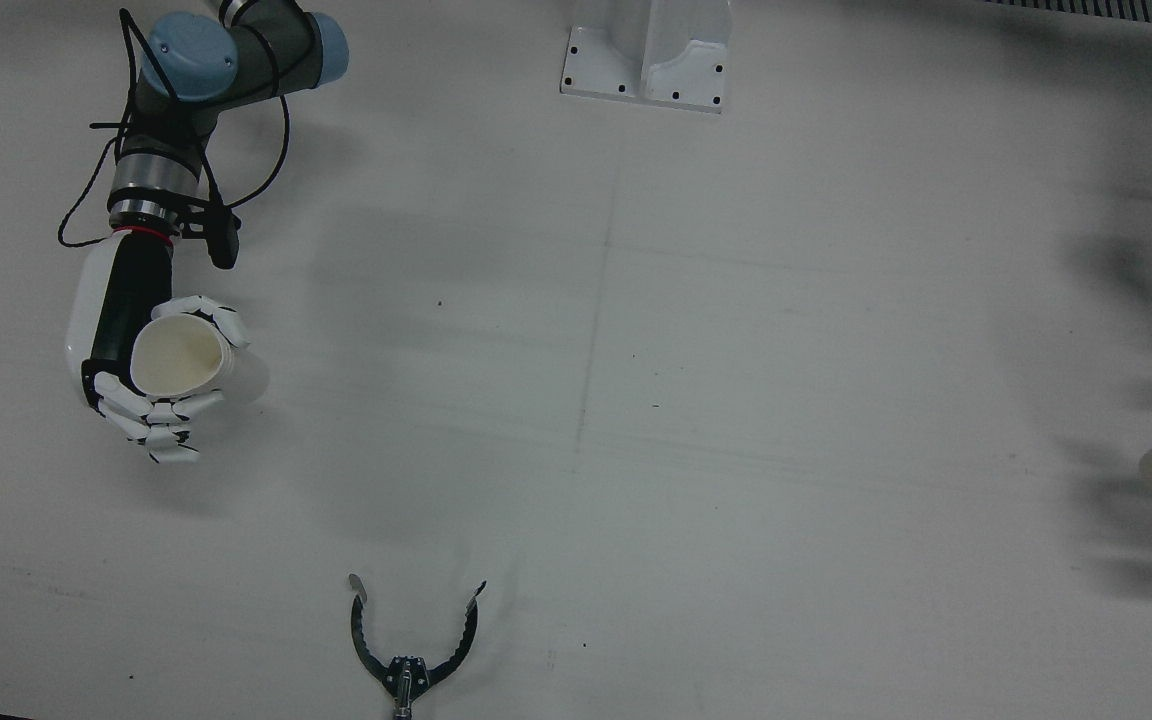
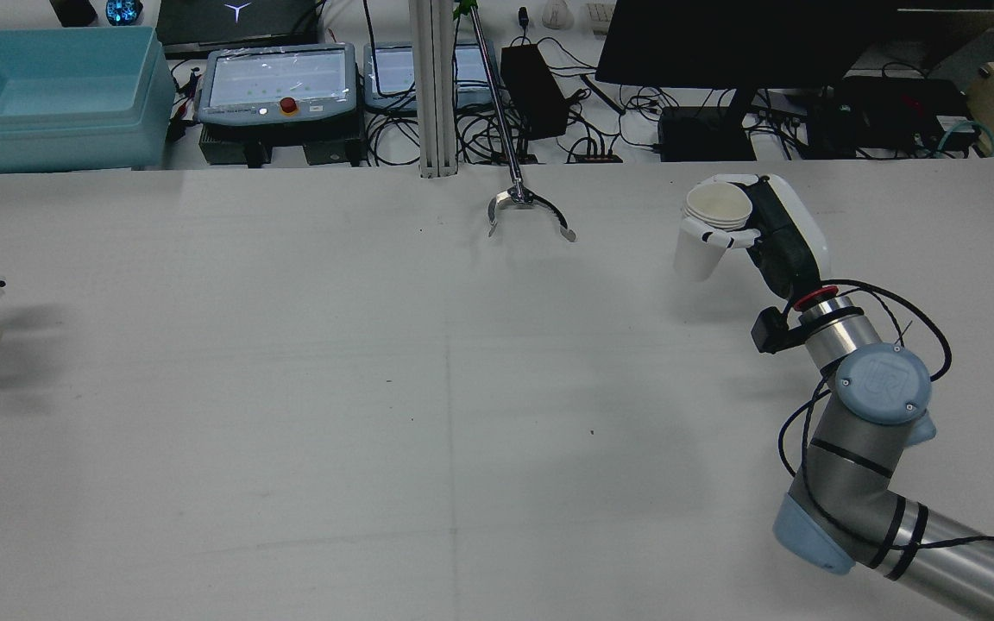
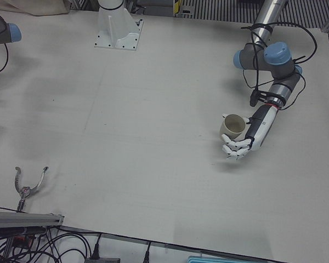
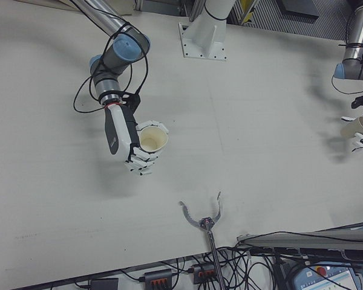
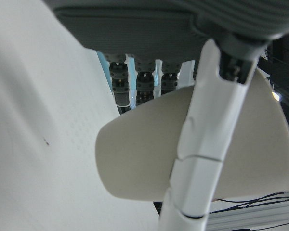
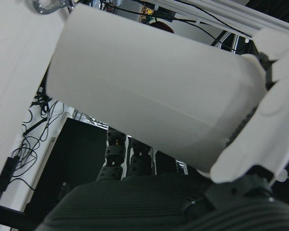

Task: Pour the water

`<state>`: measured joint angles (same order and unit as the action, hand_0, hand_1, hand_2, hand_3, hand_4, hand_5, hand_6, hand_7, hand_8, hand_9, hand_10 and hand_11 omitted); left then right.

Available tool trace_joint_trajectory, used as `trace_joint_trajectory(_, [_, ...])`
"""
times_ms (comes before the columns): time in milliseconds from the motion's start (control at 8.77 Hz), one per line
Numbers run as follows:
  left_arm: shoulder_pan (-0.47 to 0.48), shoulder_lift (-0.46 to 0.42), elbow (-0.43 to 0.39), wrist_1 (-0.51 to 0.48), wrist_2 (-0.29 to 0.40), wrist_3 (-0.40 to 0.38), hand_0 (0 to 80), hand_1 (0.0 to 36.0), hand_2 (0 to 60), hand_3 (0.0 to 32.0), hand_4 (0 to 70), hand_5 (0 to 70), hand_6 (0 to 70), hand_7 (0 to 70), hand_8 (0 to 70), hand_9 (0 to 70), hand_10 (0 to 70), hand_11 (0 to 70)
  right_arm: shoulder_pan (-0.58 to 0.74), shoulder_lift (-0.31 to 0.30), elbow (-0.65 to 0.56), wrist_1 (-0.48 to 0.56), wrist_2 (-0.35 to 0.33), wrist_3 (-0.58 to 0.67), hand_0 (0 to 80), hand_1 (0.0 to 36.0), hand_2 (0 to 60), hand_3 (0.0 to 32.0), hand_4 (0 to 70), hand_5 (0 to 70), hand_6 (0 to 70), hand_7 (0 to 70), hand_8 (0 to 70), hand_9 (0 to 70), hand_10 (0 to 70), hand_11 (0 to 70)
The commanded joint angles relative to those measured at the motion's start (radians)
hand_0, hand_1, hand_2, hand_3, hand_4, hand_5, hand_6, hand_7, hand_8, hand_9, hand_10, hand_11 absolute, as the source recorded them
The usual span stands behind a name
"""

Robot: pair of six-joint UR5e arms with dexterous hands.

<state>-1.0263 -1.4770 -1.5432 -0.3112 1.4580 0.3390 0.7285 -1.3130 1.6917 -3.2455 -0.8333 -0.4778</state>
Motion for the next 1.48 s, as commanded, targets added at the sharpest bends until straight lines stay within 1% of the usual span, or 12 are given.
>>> trace_joint_trajectory(0, [0.030, -0.142, -0.111, 0.137, 0.097, 0.061, 80.0, 28.9, 0.0, 0.0, 62.7, 45.8, 25.3, 50.2, 26.9, 40.7, 12.7, 21.2, 0.061, 0.000, 0.144, -0.039, -0.044, -0.103, 46.2, 35.9, 60.0, 0.0, 55.6, 70.0, 63.5, 70.0, 47.0, 63.1, 26.2, 39.2])
trace_joint_trajectory(114, [0.075, -0.191, -0.156, 0.200, 0.100, 0.066, 80.0, 28.4, 0.0, 0.0, 61.9, 45.5, 25.2, 49.8, 27.1, 40.9, 12.8, 21.2, 0.071, 0.001, 0.195, -0.037, -0.043, -0.175, 46.5, 36.0, 60.0, 0.0, 55.7, 70.0, 62.8, 70.0, 46.5, 62.7, 25.2, 37.8])
trace_joint_trajectory(228, [0.100, -0.253, -0.158, 0.240, 0.101, 0.067, 80.0, 28.6, 0.0, 0.0, 63.0, 45.8, 25.3, 49.7, 26.8, 40.5, 12.7, 21.0, 0.075, 0.003, 0.242, -0.037, -0.040, -0.250, 46.8, 35.9, 60.0, 0.0, 61.2, 70.0, 63.1, 70.0, 46.3, 62.5, 24.6, 36.8])
trace_joint_trajectory(456, [0.203, -0.357, -0.179, 0.322, 0.102, 0.112, 80.0, 28.7, 0.0, 0.0, 63.9, 46.0, 25.4, 49.8, 26.6, 40.2, 12.6, 21.0, 0.083, 0.040, 0.253, -0.040, -0.041, -0.294, 47.2, 36.0, 60.0, 0.0, 61.2, 70.0, 61.9, 70.0, 44.3, 59.7, 23.6, 35.4])
trace_joint_trajectory(570, [0.254, -0.403, -0.181, 0.363, 0.102, 0.124, 80.0, 28.6, 0.0, 0.0, 63.1, 45.8, 25.3, 49.6, 26.7, 40.3, 12.8, 21.3, 0.083, 0.070, 0.264, -0.040, -0.041, -0.338, 47.6, 36.0, 60.0, 0.0, 62.2, 70.0, 61.7, 70.0, 43.5, 58.7, 22.9, 34.3])
trace_joint_trajectory(684, [0.285, -0.439, -0.181, 0.389, 0.102, 0.126, 80.0, 28.1, 0.0, 0.0, 62.4, 45.4, 25.1, 49.5, 26.5, 40.2, 12.8, 21.1, 0.082, 0.118, 0.308, -0.043, -0.041, -0.470, 48.3, 36.0, 60.0, 0.0, 70.0, 70.0, 64.4, 70.0, 44.0, 59.1, 22.5, 33.8])
trace_joint_trajectory(798, [0.287, -0.442, -0.182, 0.393, 0.102, 0.126, 80.0, 28.1, 0.0, 0.0, 63.0, 45.5, 25.1, 49.5, 26.5, 40.2, 12.6, 20.9, 0.072, 0.164, 0.353, -0.045, -0.041, -0.624, 48.4, 36.0, 60.0, 0.0, 70.0, 70.0, 65.8, 70.0, 43.2, 58.1, 23.4, 35.1])
trace_joint_trajectory(912, [0.290, -0.442, -0.186, 0.393, 0.102, 0.126, 80.0, 28.2, 0.0, 0.0, 63.3, 45.5, 25.0, 49.4, 26.4, 40.0, 12.4, 20.7, 0.051, 0.211, 0.362, -0.045, -0.041, -0.718, 49.8, 36.0, 60.0, 0.0, 70.0, 70.0, 66.1, 70.0, 42.2, 56.7, 22.9, 34.6])
trace_joint_trajectory(1026, [0.302, -0.444, -0.186, 0.394, 0.102, 0.126, 80.0, 28.1, 0.0, 0.0, 63.8, 45.7, 25.3, 49.5, 26.4, 39.9, 12.5, 20.8, 0.017, 0.263, 0.373, -0.046, -0.041, -0.843, 52.4, 36.0, 60.0, 0.0, 70.0, 70.0, 65.6, 70.0, 40.4, 54.3, 21.8, 33.4])
trace_joint_trajectory(1140, [0.322, -0.444, -0.186, 0.397, 0.101, 0.127, 80.0, 28.3, 0.0, 0.0, 64.3, 45.8, 25.2, 49.6, 26.3, 39.8, 12.4, 20.6, -0.033, 0.312, 0.408, -0.045, -0.041, -1.040, 54.3, 36.0, 60.0, 0.0, 70.0, 70.0, 64.8, 70.0, 38.8, 52.5, 22.2, 34.2])
trace_joint_trajectory(1254, [0.336, -0.445, -0.207, 0.405, 0.102, 0.152, 80.0, 28.4, 0.0, 0.0, 65.1, 46.0, 25.4, 49.8, 26.3, 39.9, 12.4, 20.7, -0.067, 0.355, 0.405, -0.043, -0.041, -1.162, 55.0, 36.0, 60.0, 0.0, 70.0, 70.0, 63.6, 70.0, 36.6, 49.9, 22.0, 34.0])
trace_joint_trajectory(1368, [0.344, -0.450, -0.224, 0.412, 0.102, 0.172, 80.0, 28.2, 0.0, 0.0, 64.7, 45.9, 25.6, 49.9, 26.7, 40.3, 12.6, 21.0, -0.093, 0.380, 0.389, -0.043, -0.043, -1.223, 56.5, 36.0, 60.0, 0.0, 70.0, 70.0, 63.3, 70.0, 35.6, 48.8, 21.9, 34.1])
